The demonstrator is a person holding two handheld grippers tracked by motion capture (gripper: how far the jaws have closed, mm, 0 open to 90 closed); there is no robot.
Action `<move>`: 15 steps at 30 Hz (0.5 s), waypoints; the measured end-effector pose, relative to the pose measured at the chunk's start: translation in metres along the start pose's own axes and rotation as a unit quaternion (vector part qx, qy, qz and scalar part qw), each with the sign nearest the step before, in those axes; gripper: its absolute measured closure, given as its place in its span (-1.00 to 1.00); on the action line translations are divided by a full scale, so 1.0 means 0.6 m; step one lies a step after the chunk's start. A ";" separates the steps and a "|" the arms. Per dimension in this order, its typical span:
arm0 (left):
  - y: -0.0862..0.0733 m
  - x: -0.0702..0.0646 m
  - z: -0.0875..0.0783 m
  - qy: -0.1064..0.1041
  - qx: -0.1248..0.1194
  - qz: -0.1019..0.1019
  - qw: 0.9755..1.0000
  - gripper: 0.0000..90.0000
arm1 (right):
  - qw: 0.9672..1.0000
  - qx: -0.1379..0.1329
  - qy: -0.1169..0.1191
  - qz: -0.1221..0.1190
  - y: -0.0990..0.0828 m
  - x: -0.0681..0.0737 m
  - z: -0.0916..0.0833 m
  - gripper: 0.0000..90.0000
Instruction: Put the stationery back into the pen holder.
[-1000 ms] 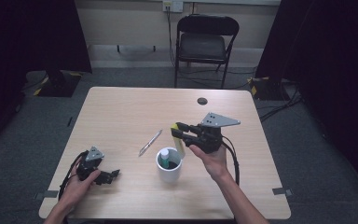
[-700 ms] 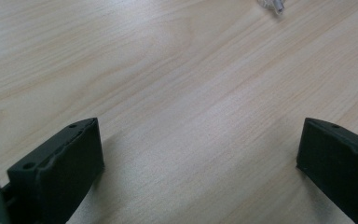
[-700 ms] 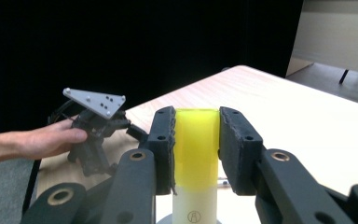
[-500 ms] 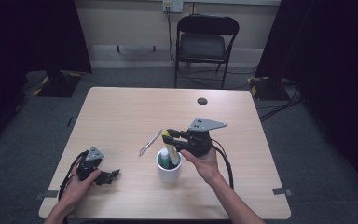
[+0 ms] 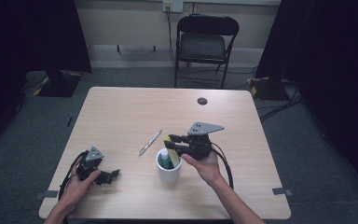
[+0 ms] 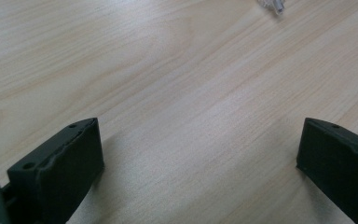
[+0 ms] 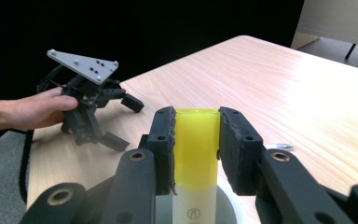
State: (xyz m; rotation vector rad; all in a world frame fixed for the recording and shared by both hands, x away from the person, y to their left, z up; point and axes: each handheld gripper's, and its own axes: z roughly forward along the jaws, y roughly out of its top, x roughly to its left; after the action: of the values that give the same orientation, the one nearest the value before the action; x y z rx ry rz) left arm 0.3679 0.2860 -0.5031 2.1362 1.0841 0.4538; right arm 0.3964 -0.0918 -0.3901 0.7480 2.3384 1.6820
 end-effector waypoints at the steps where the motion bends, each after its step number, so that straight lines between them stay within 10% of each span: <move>1: 0.000 0.000 0.000 0.000 0.000 -0.001 1.000 -1.00 | 1.000 0.004 -0.001 0.001 -0.001 -0.001 0.002 0.50; 15: 0.000 0.000 0.000 0.000 0.000 0.000 1.000 -1.00 | 1.000 0.025 -0.004 0.000 -0.015 -0.006 0.002 0.50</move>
State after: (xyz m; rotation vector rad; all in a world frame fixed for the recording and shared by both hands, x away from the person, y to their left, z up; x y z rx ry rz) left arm 0.3679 0.2860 -0.5031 2.1367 1.0834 0.4534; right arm 0.3975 -0.0948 -0.3995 0.7635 2.3822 1.6236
